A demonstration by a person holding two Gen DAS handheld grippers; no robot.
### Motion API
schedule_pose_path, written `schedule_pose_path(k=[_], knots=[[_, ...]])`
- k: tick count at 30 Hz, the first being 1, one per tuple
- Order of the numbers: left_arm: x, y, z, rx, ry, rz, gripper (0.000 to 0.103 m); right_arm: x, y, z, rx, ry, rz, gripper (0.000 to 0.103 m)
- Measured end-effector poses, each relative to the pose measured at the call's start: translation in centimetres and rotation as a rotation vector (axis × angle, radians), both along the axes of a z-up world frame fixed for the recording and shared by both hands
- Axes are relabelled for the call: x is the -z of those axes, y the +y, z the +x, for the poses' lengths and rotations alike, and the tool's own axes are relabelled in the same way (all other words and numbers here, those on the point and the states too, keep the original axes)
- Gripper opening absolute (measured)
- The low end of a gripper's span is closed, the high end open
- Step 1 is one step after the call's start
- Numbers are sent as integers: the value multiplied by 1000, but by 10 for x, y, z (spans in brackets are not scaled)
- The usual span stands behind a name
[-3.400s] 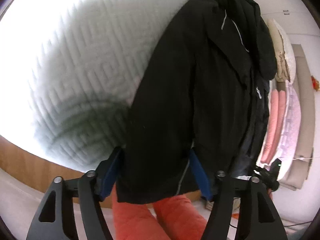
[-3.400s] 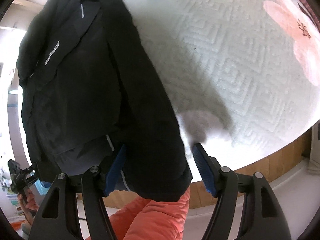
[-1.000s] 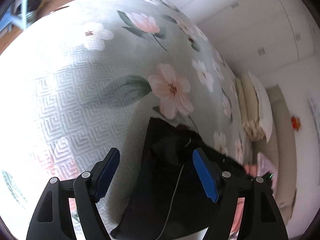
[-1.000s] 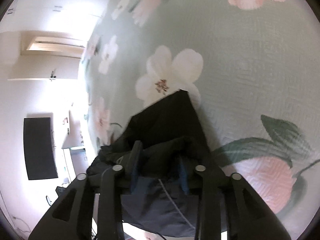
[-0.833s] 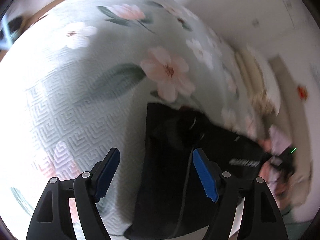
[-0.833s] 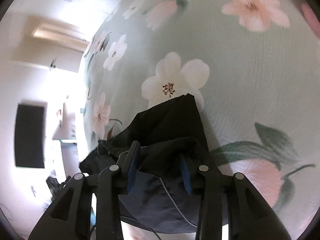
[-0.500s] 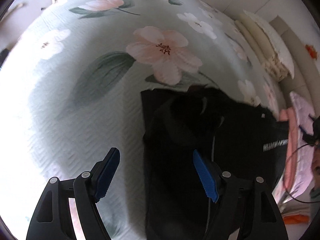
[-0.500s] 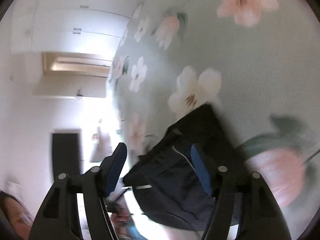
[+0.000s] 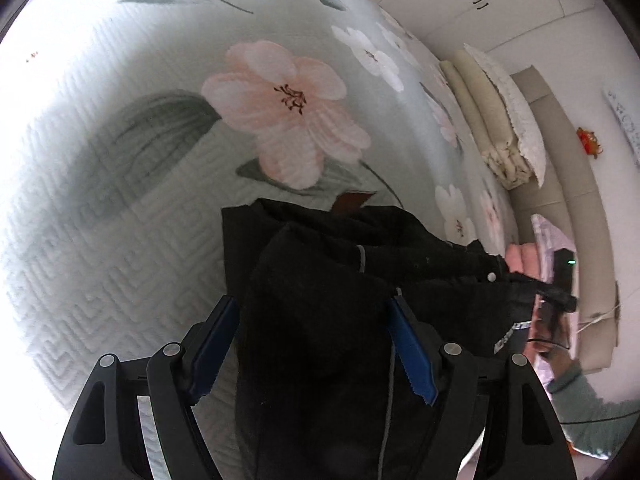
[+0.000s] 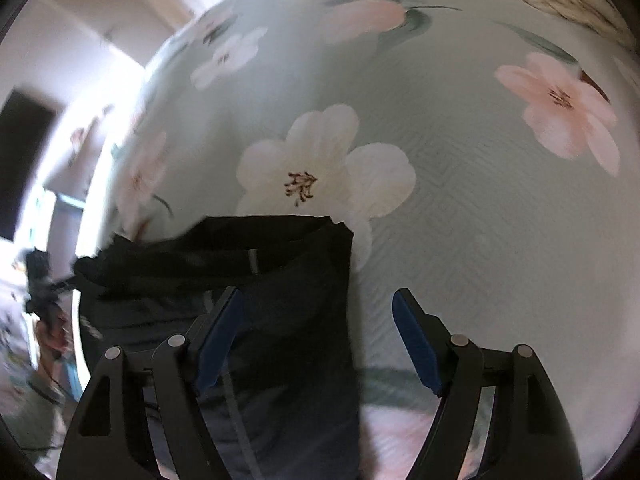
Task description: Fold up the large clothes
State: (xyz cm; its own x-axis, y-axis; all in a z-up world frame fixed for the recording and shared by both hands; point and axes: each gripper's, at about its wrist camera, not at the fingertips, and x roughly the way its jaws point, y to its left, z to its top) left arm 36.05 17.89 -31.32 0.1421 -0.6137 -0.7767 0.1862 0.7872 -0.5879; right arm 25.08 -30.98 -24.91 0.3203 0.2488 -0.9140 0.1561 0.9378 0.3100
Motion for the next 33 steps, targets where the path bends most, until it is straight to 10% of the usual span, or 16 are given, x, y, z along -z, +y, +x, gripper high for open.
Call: schedule_pose_path(k=[2, 3, 5, 6, 17, 24, 31, 33], knots=[[-1, -4, -1, -15, -16, 12, 67, 13, 2, 6, -21, 20, 0, 79], [-5, -7, -3, -21, -39, 28, 36, 19, 3, 7, -25, 31, 16, 78], [-14, -12, -12, -17, -72, 38, 17, 25, 9, 5, -43, 31, 31, 33], [-21, -12, -17, -30, -105, 52, 13, 24, 13, 2, -45, 26, 19, 28], [-114, 12, -8, -222, -281, -4, 12, -113, 37, -26, 3, -244, -314, 18], [24, -2, 44, -253, -7, 131, 13, 17, 35, 59, 33, -2, -325, 18], [33, -7, 43, -234, -34, 152, 19, 62, 37, 65, 70, 100, -288, 22], [24, -1, 45, -243, -19, 144, 29, 59, 29, 67, 88, 132, -272, 37]])
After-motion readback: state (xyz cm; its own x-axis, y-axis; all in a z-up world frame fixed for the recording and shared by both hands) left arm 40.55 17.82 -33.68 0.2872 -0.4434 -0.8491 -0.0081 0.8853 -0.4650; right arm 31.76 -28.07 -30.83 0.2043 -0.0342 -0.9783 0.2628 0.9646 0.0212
